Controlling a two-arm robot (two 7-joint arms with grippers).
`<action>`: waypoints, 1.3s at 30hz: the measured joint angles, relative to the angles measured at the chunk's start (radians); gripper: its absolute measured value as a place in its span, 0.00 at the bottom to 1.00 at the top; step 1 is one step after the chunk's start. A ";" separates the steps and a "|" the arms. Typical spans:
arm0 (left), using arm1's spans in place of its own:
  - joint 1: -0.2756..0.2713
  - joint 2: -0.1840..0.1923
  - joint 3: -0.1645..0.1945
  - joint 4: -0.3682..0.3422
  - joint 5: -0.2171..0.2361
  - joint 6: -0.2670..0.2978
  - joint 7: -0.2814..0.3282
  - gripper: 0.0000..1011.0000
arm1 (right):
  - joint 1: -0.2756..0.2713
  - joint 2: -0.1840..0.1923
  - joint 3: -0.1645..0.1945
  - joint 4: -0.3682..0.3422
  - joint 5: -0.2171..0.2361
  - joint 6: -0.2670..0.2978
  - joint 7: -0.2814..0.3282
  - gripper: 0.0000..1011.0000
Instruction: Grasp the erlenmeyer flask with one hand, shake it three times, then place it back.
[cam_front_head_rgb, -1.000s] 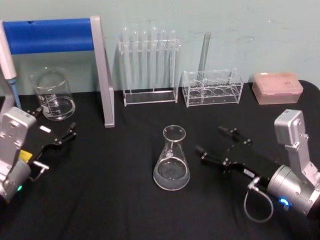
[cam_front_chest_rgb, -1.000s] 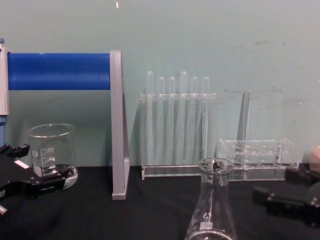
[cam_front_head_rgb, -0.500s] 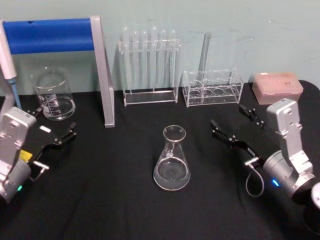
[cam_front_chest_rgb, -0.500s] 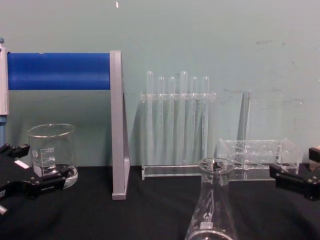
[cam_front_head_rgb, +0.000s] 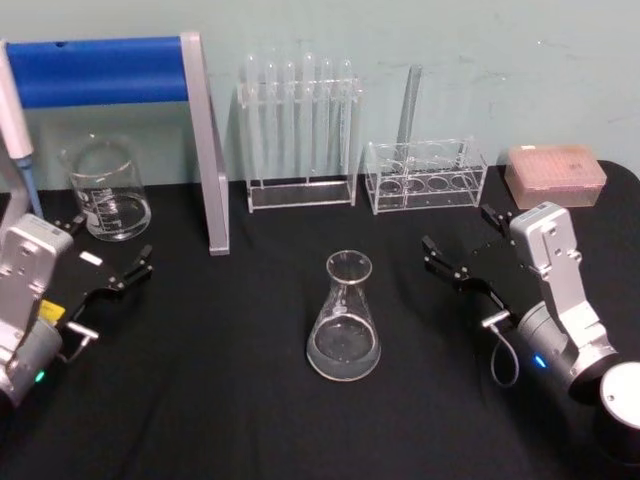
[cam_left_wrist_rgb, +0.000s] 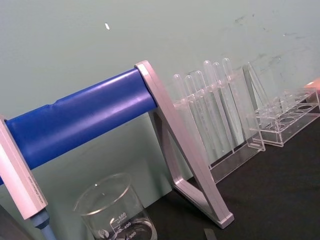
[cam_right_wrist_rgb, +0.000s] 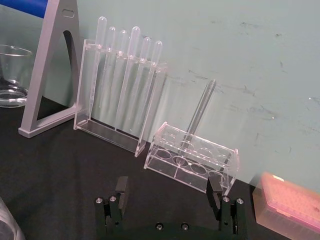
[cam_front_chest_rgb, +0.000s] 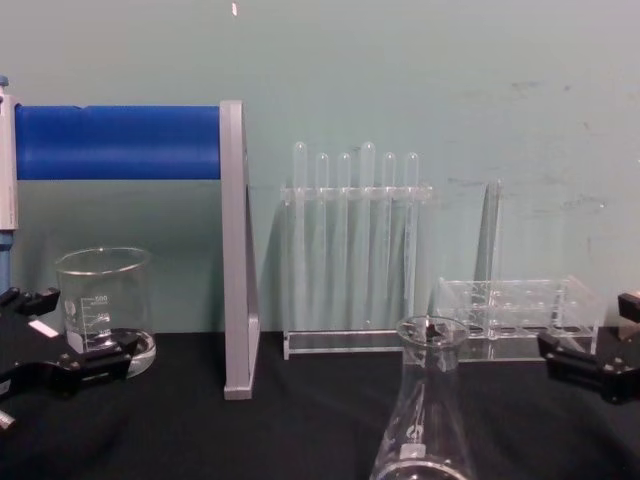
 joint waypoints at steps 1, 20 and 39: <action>0.000 0.000 0.000 0.000 0.000 0.000 0.000 0.99 | 0.000 0.000 0.000 0.000 0.001 0.000 0.000 0.99; 0.000 0.000 0.000 0.000 0.000 0.000 0.000 0.99 | -0.003 0.004 0.000 -0.006 0.012 0.003 0.008 0.99; 0.000 0.000 0.000 0.000 0.000 0.000 0.000 0.99 | -0.004 0.005 0.000 -0.007 0.015 0.004 0.010 0.99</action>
